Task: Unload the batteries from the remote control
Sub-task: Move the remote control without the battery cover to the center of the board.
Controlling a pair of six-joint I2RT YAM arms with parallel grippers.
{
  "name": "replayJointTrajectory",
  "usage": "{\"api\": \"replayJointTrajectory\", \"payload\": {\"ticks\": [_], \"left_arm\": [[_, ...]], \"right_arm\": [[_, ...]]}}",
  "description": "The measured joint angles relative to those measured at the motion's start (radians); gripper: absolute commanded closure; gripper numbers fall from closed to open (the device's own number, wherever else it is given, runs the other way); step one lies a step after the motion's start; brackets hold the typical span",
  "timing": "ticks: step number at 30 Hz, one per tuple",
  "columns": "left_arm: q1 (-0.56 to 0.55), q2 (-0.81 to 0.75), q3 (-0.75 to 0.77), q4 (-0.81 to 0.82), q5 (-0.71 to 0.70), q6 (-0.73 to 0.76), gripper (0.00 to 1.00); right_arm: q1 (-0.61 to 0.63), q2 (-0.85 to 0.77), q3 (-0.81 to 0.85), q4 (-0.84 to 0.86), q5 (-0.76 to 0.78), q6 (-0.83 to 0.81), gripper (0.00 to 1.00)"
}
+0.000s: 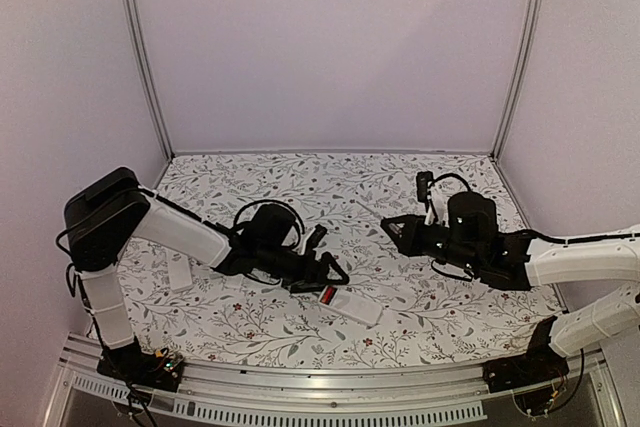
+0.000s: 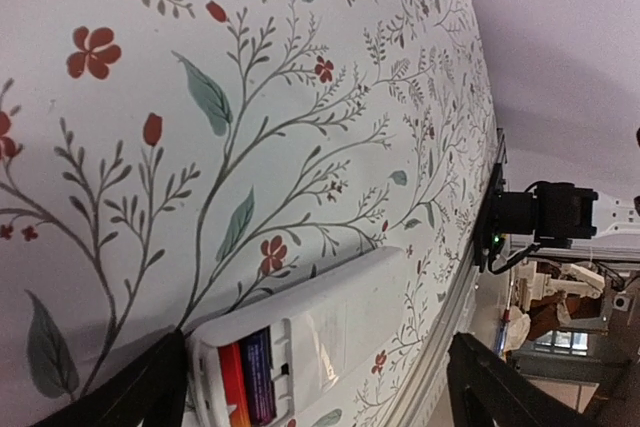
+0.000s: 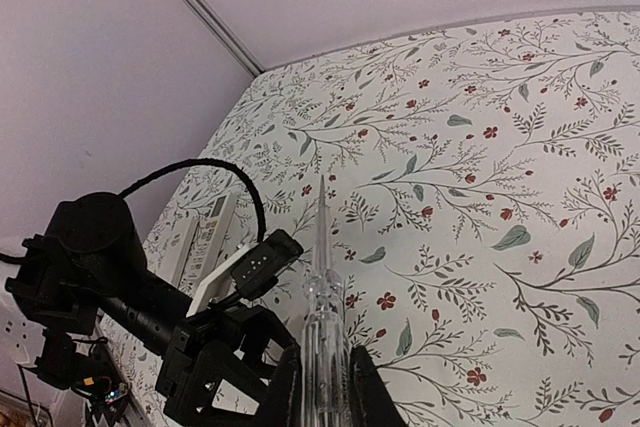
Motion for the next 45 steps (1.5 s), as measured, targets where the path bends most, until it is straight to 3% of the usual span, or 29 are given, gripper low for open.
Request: {"api": "replayJointTrajectory", "payload": {"ticks": [8,19,30,45], "left_arm": [[-0.029,0.006,0.021,0.006,0.005,0.042,0.11],[-0.039,-0.173,-0.062,-0.048,-0.056,0.003,0.10],[-0.162,-0.174,-0.121,-0.052,-0.027,-0.149,0.09],[-0.144,-0.105,-0.135,0.023,-0.002,-0.205,0.10]], "right_arm": [[-0.003,-0.035,0.002,-0.105,0.032,0.016,1.00],[-0.027,-0.050,0.002,-0.250,0.033,0.016,1.00],[-0.029,-0.046,0.008,-0.266,0.029,0.020,1.00],[-0.029,-0.053,0.008,-0.273,0.021,0.040,1.00]]}}
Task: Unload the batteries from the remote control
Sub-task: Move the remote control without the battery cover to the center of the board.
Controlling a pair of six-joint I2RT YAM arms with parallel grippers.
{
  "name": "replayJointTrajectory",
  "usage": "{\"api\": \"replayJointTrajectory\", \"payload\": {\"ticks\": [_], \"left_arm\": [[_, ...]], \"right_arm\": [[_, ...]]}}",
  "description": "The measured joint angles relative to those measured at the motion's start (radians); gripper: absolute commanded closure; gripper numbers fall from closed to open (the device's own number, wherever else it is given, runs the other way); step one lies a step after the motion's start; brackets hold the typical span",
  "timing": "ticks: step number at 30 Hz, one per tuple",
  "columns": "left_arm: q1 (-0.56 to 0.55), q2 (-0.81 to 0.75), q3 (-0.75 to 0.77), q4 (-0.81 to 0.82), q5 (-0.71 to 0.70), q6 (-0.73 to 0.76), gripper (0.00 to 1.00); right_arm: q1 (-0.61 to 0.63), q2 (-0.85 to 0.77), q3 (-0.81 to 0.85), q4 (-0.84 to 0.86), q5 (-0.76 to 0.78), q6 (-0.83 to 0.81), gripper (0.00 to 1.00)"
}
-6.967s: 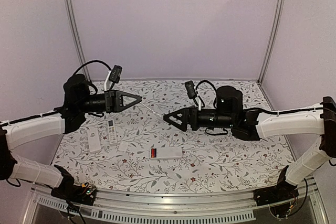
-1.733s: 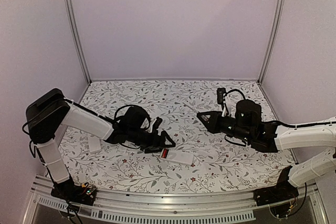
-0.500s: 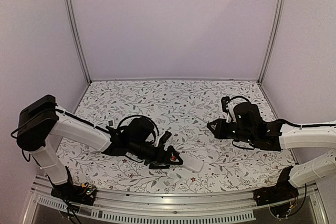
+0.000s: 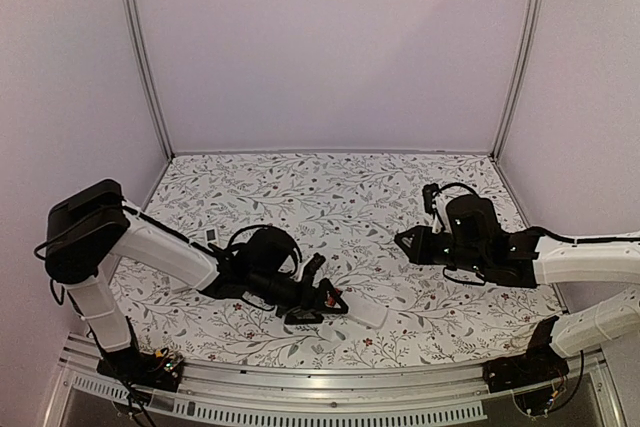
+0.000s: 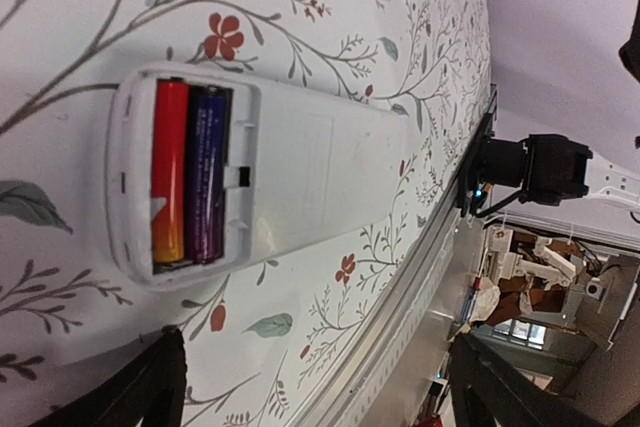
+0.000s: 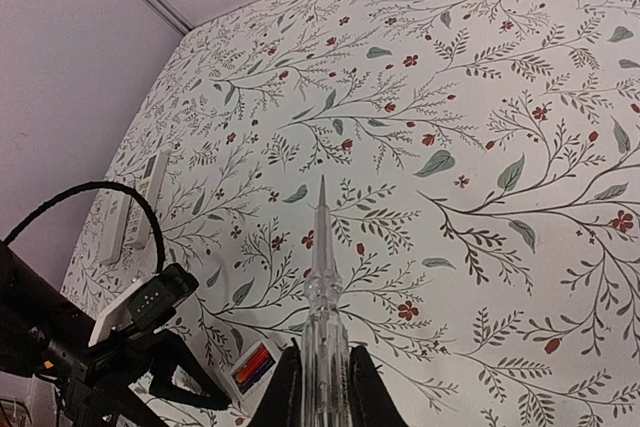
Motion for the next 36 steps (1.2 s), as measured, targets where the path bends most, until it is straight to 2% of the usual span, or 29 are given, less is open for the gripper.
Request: {"api": "replayJointTrajectory", "payload": {"ticks": [10,19,28,33,36], "left_arm": [[0.085,0.060,0.058,0.021,0.010,0.032,0.11],[0.095,0.088,0.114,0.019,0.011,0.053,0.11],[0.105,0.179,0.200,0.074,0.010,0.049,0.12],[0.114,0.155,0.191,0.068,-0.013,0.073,0.12],[0.147,0.088,0.165,0.022,-0.033,0.121,0.16]], "right_arm": [[0.000,-0.019,-0.001,0.000,0.005,0.008,1.00],[0.000,-0.032,-0.011,0.000,0.025,0.012,1.00],[0.000,-0.036,-0.019,-0.003,0.031,0.011,1.00],[0.000,-0.038,-0.019,-0.013,0.031,0.006,1.00],[0.000,-0.040,-0.015,-0.029,0.031,0.002,1.00]]}}
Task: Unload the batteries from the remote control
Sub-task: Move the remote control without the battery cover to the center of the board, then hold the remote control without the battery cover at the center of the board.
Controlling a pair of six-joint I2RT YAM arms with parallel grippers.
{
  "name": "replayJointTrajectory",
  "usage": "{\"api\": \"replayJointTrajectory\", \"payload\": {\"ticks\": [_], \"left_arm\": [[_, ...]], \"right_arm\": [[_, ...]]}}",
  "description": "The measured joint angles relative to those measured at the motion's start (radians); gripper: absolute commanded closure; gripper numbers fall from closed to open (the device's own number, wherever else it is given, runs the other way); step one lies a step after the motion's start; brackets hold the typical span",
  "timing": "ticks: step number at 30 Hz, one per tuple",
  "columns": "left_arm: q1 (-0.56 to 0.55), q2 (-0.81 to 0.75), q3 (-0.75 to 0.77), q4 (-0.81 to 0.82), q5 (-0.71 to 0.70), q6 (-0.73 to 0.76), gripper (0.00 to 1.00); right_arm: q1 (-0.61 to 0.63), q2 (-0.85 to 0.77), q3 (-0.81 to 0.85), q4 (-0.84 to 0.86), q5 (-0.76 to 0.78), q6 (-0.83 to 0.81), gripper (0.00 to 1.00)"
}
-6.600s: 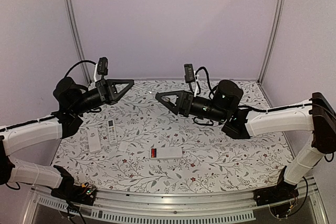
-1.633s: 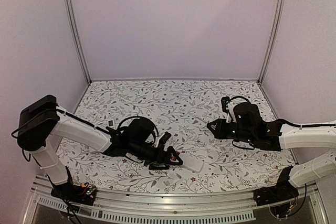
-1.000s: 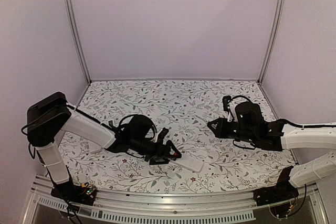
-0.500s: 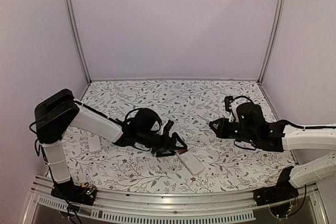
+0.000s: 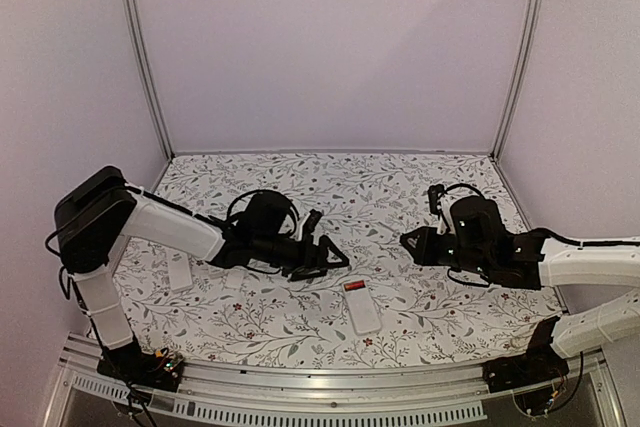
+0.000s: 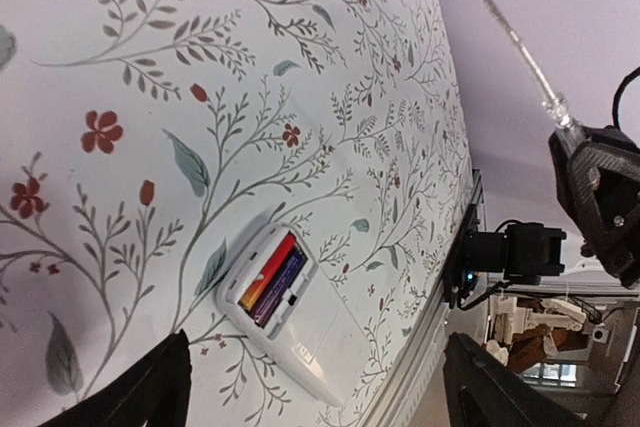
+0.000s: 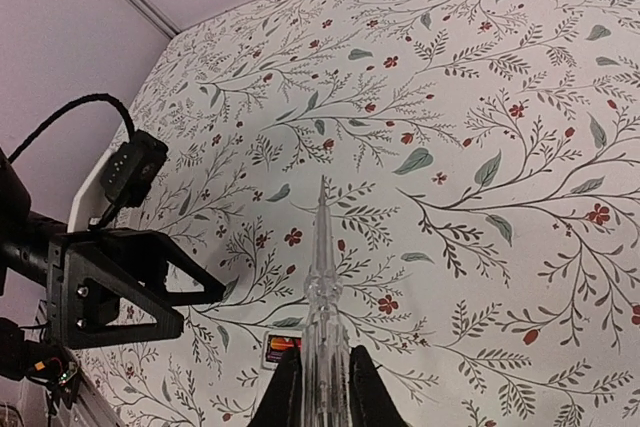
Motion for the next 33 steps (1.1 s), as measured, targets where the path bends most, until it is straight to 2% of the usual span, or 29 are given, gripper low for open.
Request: {"api": "replayJointTrajectory", "payload": {"ticks": [6,8,13,18,24,33], "left_arm": [[0.099,-0.141,0.030,-0.183,-0.041,0.167,0.29],[0.112,-0.145,0.069,-0.246,-0.046,0.222,0.37],[0.105,-0.116,0.122,-0.314,-0.039,0.311,0.42],[0.082,-0.031,0.158,-0.343,-0.020,0.337,0.46],[0.063,0.041,0.181,-0.357,0.007,0.347,0.57],[0.038,0.079,0.182,-0.354,0.045,0.348,0.62]], "right_arm": [[-0.002,-0.023,0.035,-0.117,0.006,-0.027,1.00],[-0.003,-0.027,0.047,-0.158,-0.003,-0.041,1.00],[-0.006,-0.027,0.058,-0.235,-0.064,-0.075,1.00],[0.011,0.022,0.079,-0.285,-0.104,-0.088,1.00],[0.035,0.107,0.092,-0.290,-0.140,-0.101,1.00],[0.047,0.134,0.100,-0.282,-0.220,-0.080,1.00]]}}
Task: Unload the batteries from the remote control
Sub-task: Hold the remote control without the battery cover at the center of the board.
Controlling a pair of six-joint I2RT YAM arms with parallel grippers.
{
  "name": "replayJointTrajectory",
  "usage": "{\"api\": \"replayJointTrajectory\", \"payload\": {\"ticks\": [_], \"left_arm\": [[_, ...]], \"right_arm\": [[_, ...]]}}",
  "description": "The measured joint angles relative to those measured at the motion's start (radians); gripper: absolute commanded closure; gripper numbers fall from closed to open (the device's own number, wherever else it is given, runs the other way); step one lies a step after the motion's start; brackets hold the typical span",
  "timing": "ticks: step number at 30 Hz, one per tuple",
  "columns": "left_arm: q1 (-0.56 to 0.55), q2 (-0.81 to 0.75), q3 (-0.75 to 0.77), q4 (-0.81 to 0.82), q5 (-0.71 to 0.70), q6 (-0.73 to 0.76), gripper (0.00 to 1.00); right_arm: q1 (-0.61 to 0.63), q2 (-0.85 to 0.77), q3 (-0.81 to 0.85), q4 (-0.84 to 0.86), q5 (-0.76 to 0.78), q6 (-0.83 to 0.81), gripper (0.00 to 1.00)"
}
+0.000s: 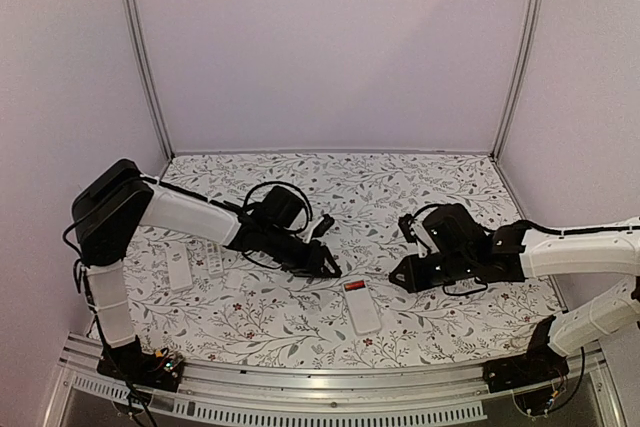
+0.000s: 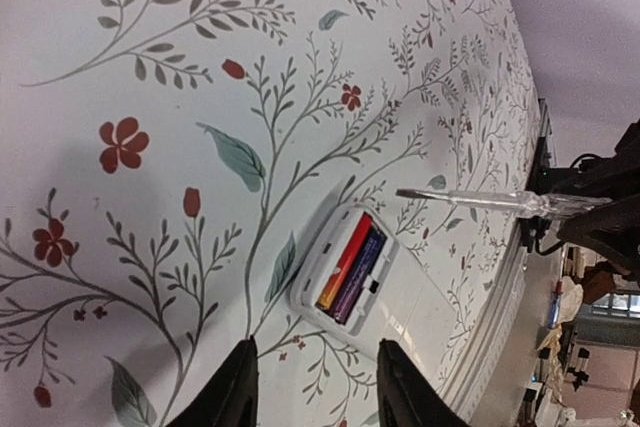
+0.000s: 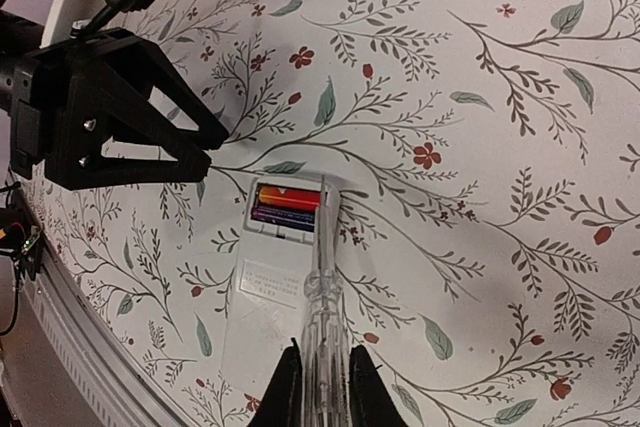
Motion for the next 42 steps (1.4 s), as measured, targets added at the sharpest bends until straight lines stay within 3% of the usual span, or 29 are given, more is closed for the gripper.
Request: {"api": "replayJointTrajectory", "payload": {"ticks": [12,42], "left_arm": [[-0.026,0.047,-0.003,0.000,0.029,-0.005,0.69],[-0.031,0.059,0.001,-0.001,0.043,-0.004,0.73]], "right_arm": [[0.028,0.000,-0.004,0.007,-0.017,0.045,1.00],[0.031,0.036,-0.005,0.000,0.005,0.037,1.00]]}}
